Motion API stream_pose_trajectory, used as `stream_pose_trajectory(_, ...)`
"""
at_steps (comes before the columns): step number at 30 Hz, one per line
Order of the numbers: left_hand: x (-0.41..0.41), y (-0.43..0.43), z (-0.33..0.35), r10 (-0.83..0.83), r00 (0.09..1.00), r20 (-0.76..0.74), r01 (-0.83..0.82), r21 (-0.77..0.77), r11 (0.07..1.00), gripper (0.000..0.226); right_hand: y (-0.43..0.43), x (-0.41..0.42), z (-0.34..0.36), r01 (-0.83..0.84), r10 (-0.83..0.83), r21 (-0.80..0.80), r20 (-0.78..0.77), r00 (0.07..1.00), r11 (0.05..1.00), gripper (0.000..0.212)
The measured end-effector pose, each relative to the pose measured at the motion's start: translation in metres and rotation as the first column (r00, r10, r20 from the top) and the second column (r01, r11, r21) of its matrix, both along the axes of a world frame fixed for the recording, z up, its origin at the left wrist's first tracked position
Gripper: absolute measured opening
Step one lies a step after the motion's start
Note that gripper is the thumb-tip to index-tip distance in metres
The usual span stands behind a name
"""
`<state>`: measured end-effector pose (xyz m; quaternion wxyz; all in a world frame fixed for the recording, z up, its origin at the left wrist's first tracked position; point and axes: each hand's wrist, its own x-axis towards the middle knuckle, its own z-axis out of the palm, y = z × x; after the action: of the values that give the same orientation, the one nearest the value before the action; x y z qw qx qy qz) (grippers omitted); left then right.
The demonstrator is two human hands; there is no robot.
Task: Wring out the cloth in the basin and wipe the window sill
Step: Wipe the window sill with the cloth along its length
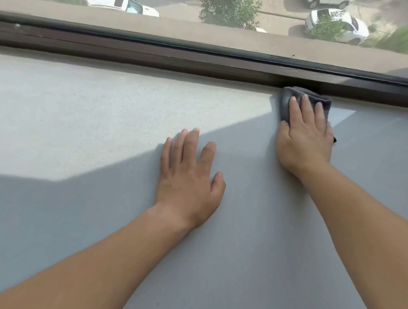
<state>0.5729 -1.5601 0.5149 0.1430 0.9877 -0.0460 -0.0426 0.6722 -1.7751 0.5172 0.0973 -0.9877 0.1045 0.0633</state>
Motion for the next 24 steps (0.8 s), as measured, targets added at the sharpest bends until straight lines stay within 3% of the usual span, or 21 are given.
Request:
stream_pose_trajectory(2,0.005,0.000,-0.006,-0.022,1.000,-0.005,0.023,0.062,0.998,0.066,0.024,0.002,-0.001,0.013,-0.013,0.006,0.010,1.000,1.000,0.060)
stream_pose_trajectory(7,0.004,0.000,-0.007,-0.019,1.000,0.006,0.019,0.090,0.996,0.069,0.039,-0.020,-0.001,-0.409,0.410,-0.028,0.031,0.912,0.912,0.059)
stream_pose_trajectory(9,0.004,0.001,-0.006,-0.026,1.000,-0.005,0.027,0.091,0.996,0.068,0.013,-0.004,0.001,-0.354,0.355,-0.020,0.031,0.934,0.935,0.060)
stream_pose_trajectory(11,0.003,0.002,-0.006,-0.029,0.999,-0.019,0.031,0.095,0.995,0.068,-0.008,0.009,0.002,-0.196,0.197,-0.013,0.022,0.980,0.980,0.058)
stream_pose_trajectory(14,0.003,0.004,-0.007,-0.032,0.999,-0.021,0.033,0.100,0.994,0.069,0.012,0.008,0.001,-0.043,0.043,-0.002,0.035,0.998,0.999,0.058)
stream_pose_trajectory(16,0.004,0.003,-0.007,-0.024,1.000,-0.015,0.025,0.112,0.993,0.069,0.040,-0.009,-0.001,-0.093,0.093,0.003,0.057,0.994,0.996,0.059)
stream_pose_trajectory(20,0.003,0.003,-0.007,-0.022,1.000,-0.017,0.024,0.116,0.993,0.068,0.025,-0.027,0.002,-0.394,0.394,0.002,0.029,0.919,0.919,0.059)
stream_pose_trajectory(22,0.003,0.003,-0.006,-0.022,1.000,-0.015,0.023,0.123,0.992,0.068,-0.015,-0.017,0.000,-0.308,0.308,-0.010,0.032,0.951,0.951,0.061)
stream_pose_trajectory(24,0.003,0.000,-0.005,-0.016,1.000,-0.018,0.018,0.131,0.991,0.068,-0.054,-0.003,0.001,-0.087,0.087,-0.003,0.025,0.996,0.996,0.062)
